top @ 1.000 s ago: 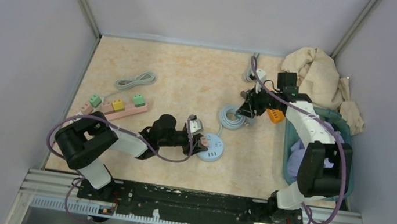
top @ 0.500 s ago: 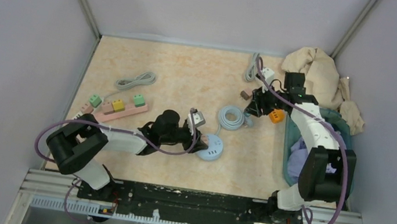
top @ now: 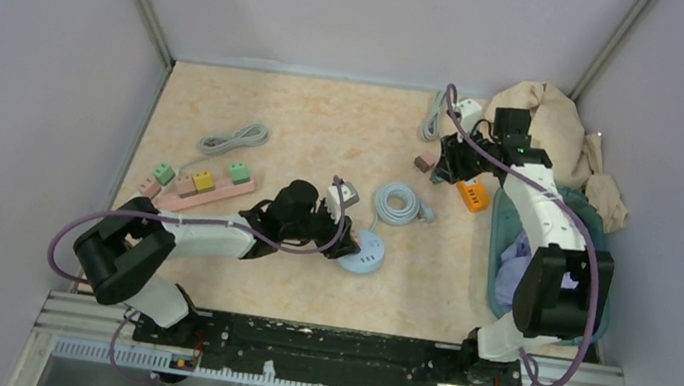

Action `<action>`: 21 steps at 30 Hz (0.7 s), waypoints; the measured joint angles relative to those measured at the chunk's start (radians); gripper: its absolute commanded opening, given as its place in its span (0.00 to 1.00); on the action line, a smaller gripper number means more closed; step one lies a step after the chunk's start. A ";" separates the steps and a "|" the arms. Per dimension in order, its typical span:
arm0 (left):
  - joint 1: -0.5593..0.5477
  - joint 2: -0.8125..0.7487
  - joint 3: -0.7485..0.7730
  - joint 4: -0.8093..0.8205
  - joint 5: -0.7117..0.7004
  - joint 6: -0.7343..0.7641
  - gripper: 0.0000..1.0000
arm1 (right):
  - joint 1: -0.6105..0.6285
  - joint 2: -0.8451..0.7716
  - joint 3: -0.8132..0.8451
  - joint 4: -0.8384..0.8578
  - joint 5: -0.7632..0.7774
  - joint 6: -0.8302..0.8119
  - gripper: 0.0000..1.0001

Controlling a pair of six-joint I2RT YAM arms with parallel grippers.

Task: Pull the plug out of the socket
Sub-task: Place the plug at the center of the board.

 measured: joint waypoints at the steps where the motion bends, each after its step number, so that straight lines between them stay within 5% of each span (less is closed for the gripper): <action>1: 0.000 0.000 0.001 -0.004 0.000 -0.006 0.02 | 0.000 0.000 0.002 0.004 0.016 0.006 0.00; 9: 0.000 -0.005 -0.024 0.006 -0.025 -0.062 0.03 | 0.000 0.000 -0.060 0.113 0.120 0.104 0.01; 21: -0.001 -0.009 -0.033 0.018 -0.056 -0.123 0.06 | 0.034 0.091 -0.110 0.200 0.235 0.182 0.17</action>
